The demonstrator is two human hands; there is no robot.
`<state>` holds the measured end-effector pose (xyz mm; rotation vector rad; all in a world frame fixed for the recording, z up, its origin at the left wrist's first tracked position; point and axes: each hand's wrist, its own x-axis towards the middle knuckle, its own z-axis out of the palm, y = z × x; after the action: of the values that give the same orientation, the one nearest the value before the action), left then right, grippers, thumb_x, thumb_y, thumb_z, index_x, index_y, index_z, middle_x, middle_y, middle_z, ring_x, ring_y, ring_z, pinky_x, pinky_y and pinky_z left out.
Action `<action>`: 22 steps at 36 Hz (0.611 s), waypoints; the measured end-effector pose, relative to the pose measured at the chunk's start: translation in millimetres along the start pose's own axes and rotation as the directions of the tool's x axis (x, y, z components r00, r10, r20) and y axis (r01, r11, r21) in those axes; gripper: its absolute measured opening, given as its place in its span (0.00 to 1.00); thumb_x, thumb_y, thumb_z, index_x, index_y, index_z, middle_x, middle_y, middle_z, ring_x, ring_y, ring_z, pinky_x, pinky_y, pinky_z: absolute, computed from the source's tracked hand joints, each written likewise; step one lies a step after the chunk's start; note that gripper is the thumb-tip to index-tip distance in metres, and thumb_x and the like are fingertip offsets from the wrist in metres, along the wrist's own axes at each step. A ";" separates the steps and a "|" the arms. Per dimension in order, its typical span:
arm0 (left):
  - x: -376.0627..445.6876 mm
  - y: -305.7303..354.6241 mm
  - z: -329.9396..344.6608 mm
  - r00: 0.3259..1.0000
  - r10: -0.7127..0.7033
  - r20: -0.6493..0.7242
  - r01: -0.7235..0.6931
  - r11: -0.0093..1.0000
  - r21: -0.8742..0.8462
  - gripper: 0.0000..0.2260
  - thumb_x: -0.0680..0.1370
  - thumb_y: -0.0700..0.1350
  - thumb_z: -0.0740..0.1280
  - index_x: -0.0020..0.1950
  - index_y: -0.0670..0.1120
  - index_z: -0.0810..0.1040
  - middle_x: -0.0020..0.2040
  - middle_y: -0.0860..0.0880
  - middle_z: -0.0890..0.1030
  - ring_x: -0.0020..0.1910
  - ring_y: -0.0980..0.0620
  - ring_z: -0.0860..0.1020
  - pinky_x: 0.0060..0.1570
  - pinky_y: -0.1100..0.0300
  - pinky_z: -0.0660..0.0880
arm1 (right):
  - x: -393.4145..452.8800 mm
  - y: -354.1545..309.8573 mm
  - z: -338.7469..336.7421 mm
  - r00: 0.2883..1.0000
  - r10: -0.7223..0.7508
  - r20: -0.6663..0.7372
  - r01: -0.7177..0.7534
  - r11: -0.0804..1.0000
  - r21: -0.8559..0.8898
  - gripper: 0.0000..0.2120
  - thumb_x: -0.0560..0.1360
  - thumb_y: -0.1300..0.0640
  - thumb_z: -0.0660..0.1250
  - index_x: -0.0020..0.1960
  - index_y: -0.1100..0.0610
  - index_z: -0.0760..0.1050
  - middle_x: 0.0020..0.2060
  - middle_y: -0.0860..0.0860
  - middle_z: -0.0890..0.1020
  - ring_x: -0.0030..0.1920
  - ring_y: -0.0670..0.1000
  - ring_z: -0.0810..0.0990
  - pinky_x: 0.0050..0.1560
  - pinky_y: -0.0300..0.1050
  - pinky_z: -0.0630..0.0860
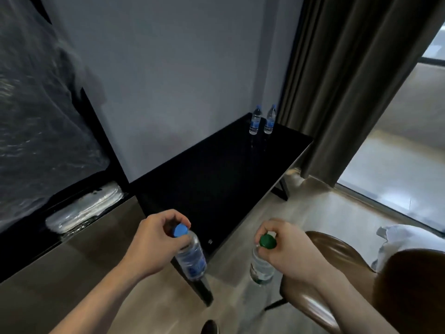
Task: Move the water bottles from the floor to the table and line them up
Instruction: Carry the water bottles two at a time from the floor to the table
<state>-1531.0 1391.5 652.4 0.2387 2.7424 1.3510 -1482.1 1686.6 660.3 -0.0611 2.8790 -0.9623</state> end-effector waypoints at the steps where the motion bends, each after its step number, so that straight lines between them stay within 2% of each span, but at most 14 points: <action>1: 6.1 0.7 2.9 1.000 -0.008 -0.008 0.008 1.000 0.010 0.12 0.70 0.46 0.79 0.46 0.61 0.81 0.41 0.56 0.84 0.38 0.55 0.82 0.34 0.62 0.78 | 8.1 4.8 -3.6 1.000 -0.011 0.004 0.011 1.000 0.005 0.07 0.67 0.54 0.71 0.40 0.43 0.78 0.43 0.39 0.79 0.44 0.41 0.79 0.47 0.42 0.78; 6: 45.5 -2.9 18.2 0.999 -0.033 -0.039 0.035 0.998 0.056 0.12 0.68 0.44 0.77 0.45 0.59 0.82 0.38 0.59 0.83 0.35 0.58 0.80 0.32 0.69 0.75 | 48.7 27.9 -13.9 0.998 -0.058 0.025 0.058 0.998 0.005 0.08 0.68 0.54 0.72 0.42 0.43 0.77 0.42 0.38 0.79 0.44 0.39 0.79 0.41 0.34 0.76; 14: 129.1 -12.3 42.8 0.998 -0.045 -0.042 0.046 0.999 0.019 0.13 0.70 0.45 0.78 0.44 0.61 0.81 0.40 0.62 0.82 0.37 0.60 0.81 0.32 0.70 0.74 | 126.3 52.8 -30.8 0.996 -0.075 0.050 0.075 0.997 0.009 0.09 0.67 0.55 0.71 0.43 0.41 0.78 0.44 0.34 0.79 0.44 0.39 0.80 0.39 0.32 0.74; 19: 198.1 -15.1 61.2 0.998 -0.065 -0.011 0.065 0.998 -0.004 0.13 0.70 0.44 0.77 0.44 0.62 0.79 0.40 0.62 0.81 0.37 0.59 0.81 0.32 0.67 0.76 | 184.2 68.6 -50.7 0.996 -0.037 0.081 0.038 0.999 -0.011 0.09 0.68 0.55 0.70 0.44 0.41 0.78 0.43 0.35 0.81 0.44 0.41 0.81 0.42 0.40 0.79; 22: 224.5 -13.5 69.2 0.999 -0.051 0.006 0.051 0.999 0.004 0.13 0.69 0.46 0.77 0.45 0.62 0.79 0.42 0.65 0.81 0.40 0.61 0.81 0.34 0.66 0.78 | 203.5 75.5 -58.7 0.998 -0.032 0.054 0.034 0.999 -0.029 0.09 0.68 0.54 0.70 0.45 0.41 0.77 0.43 0.35 0.81 0.44 0.41 0.81 0.42 0.39 0.79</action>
<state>-1744.1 1476.1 599.8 0.1720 2.7272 1.3299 -1691.3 1767.4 643.8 -0.1354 2.8522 -0.9085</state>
